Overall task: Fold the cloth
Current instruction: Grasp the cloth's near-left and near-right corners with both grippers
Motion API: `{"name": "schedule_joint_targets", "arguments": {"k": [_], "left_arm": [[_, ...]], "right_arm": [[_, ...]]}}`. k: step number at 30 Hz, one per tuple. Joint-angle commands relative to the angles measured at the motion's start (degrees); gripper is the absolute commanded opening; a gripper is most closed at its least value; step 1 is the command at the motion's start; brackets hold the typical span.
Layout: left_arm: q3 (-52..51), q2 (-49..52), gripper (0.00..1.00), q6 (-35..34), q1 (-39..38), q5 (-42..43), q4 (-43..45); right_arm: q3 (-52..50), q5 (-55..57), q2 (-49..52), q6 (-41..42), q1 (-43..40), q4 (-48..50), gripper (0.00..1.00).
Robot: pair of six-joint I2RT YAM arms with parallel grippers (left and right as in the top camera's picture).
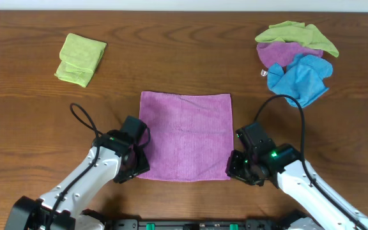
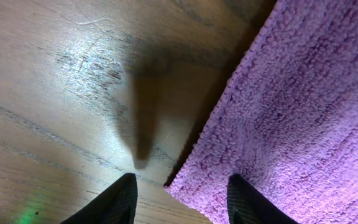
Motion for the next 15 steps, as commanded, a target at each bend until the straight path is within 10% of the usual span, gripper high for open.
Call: {"name": "schedule_joint_targets", "arguments": {"k": [1, 10, 15], "left_arm": [[-1.3, -0.5, 0.48, -0.8, -0.8, -0.8, 1.1], [-3.7, -0.5, 0.47, -2.2, -2.0, 0.7, 3.0], [-4.1, -0.5, 0.22, -2.3, -2.1, 1.6, 4.2]], "right_arm": [[-0.3, -0.3, -0.3, -0.5, -0.5, 0.2, 0.31], [-0.3, -0.3, -0.3, -0.5, -0.5, 0.3, 0.31], [-0.3, -0.3, -0.3, -0.3, -0.5, 0.2, 0.29]]}}
